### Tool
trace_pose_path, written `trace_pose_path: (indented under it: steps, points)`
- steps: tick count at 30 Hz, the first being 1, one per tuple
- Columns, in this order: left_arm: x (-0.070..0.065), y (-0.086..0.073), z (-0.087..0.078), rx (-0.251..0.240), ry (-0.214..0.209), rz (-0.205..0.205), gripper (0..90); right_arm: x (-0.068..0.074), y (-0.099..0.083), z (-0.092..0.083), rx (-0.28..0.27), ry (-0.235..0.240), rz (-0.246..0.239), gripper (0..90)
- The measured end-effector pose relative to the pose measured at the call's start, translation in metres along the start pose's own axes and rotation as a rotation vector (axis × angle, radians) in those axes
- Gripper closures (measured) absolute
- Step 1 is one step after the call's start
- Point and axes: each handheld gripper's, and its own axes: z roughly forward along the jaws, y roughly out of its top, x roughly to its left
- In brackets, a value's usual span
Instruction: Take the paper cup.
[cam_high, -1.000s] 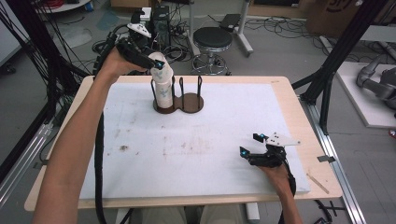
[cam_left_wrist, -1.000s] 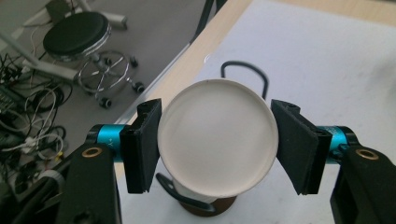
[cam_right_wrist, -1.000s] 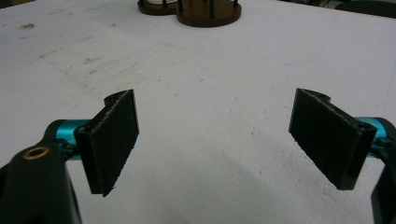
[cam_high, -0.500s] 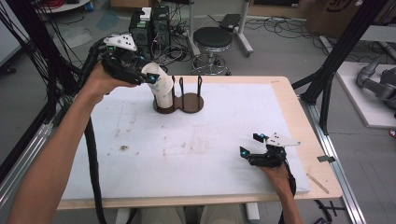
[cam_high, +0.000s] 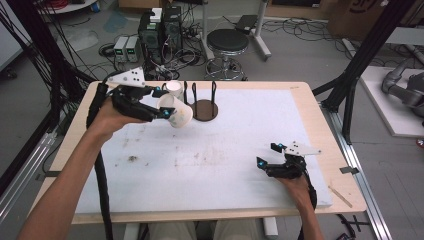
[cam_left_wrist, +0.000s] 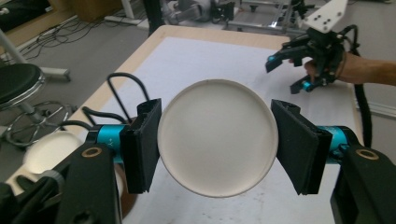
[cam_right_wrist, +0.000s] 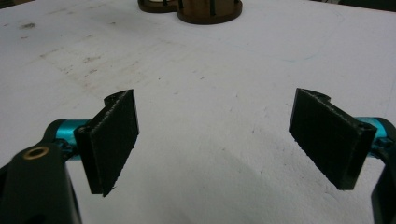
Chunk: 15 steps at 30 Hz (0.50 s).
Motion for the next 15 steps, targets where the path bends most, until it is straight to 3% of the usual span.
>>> trace_pose_path:
  steps: [3, 9, 15]
  points:
    - [-0.005, -0.010, 0.004, 0.008, -0.019, 0.003, 36.5, 0.000, 0.000, 0.000, 0.001, 0.000, 0.001, 16.2]
    - [-0.018, -0.026, 0.010, -0.042, -0.061, -0.017, 36.5, 0.001, 0.000, -0.001, -0.004, -0.003, -0.010, 16.2]
    - [-0.037, -0.041, 0.016, -0.072, -0.077, 0.002, 36.5, 0.001, 0.000, 0.001, 0.008, -0.001, -0.006, 16.2]
